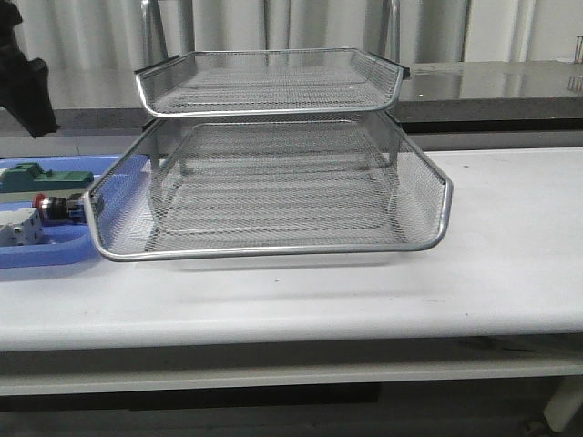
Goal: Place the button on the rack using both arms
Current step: 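Lower the left gripper into the blue tray and grasp the red push button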
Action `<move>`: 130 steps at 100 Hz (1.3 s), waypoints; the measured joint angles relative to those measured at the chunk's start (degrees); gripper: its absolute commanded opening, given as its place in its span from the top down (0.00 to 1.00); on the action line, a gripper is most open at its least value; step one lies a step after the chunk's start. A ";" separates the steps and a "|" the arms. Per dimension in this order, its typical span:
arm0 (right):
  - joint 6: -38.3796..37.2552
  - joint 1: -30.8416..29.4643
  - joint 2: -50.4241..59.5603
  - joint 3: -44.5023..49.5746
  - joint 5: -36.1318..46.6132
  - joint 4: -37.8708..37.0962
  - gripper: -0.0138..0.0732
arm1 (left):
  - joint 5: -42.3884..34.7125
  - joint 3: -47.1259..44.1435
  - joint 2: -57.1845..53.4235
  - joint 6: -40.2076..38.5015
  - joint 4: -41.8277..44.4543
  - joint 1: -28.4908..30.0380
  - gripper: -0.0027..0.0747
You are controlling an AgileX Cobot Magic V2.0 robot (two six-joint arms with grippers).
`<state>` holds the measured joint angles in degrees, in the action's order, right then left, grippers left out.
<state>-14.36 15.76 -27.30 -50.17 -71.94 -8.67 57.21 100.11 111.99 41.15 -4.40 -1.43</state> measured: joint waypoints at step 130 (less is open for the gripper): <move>0.00 0.00 0.00 0.00 0.00 -0.10 0.92 | -0.70 16.69 24.53 7.77 0.94 0.00 0.14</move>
<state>-14.36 15.76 -27.30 -50.17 -71.94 -8.77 56.51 116.80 136.52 48.92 -3.46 -1.43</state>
